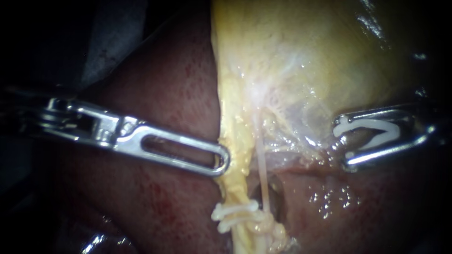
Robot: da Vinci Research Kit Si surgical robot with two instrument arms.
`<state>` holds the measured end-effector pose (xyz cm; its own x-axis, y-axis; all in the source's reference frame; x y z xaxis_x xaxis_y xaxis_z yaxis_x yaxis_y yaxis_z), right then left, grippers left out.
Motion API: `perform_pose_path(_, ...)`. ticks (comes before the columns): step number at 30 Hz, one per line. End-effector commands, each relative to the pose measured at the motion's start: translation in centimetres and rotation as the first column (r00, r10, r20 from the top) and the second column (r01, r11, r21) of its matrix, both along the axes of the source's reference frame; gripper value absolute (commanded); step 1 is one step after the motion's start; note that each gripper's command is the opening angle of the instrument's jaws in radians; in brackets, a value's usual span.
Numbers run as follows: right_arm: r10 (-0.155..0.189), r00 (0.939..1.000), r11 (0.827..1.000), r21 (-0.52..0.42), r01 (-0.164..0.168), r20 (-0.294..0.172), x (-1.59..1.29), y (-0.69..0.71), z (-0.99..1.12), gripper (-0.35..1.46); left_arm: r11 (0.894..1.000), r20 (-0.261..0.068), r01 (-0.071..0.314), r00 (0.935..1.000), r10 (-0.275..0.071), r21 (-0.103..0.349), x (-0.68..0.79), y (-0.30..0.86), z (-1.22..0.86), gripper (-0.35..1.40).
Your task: Clipping third clip left tube
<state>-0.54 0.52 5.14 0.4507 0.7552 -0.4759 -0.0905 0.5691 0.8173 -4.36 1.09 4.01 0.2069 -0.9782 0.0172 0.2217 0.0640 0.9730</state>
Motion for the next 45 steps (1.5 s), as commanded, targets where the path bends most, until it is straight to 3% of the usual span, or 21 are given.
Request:
perform_pose_path(1, 0.003, 1.0000, 1.000, -0.001, -0.003, 0.002, 0.01, 0.00, 0.00, 0.53, 1.000, 0.001, 0.004, 1.0000, -0.004, 0.002, 0.02, 0.01, -0.03, -0.35)
perform_pose_path(14, -0.008, 1.0000, 1.000, 0.004, 0.008, -0.002, 0.21, -0.10, 0.03, 0.52, 1.000, 0.003, 0.013, 0.9999, -0.013, 0.005, 0.08, 0.03, -0.14, -0.35)
perform_pose_path(32, -0.082, 0.9963, 0.997, -0.007, 0.082, -0.028, 0.89, -0.63, 0.49, 0.52, 1.000, 0.002, 0.014, 0.9999, -0.014, 0.006, 0.09, 0.04, -0.17, -0.35)
perform_pose_path(45, -0.100, 0.9946, 0.995, 0.005, 0.100, -0.028, 1.15, -0.82, 0.79, 0.52, 1.000, 0.002, 0.017, 0.9999, -0.017, 0.008, 0.10, 0.04, -0.22, -0.35)
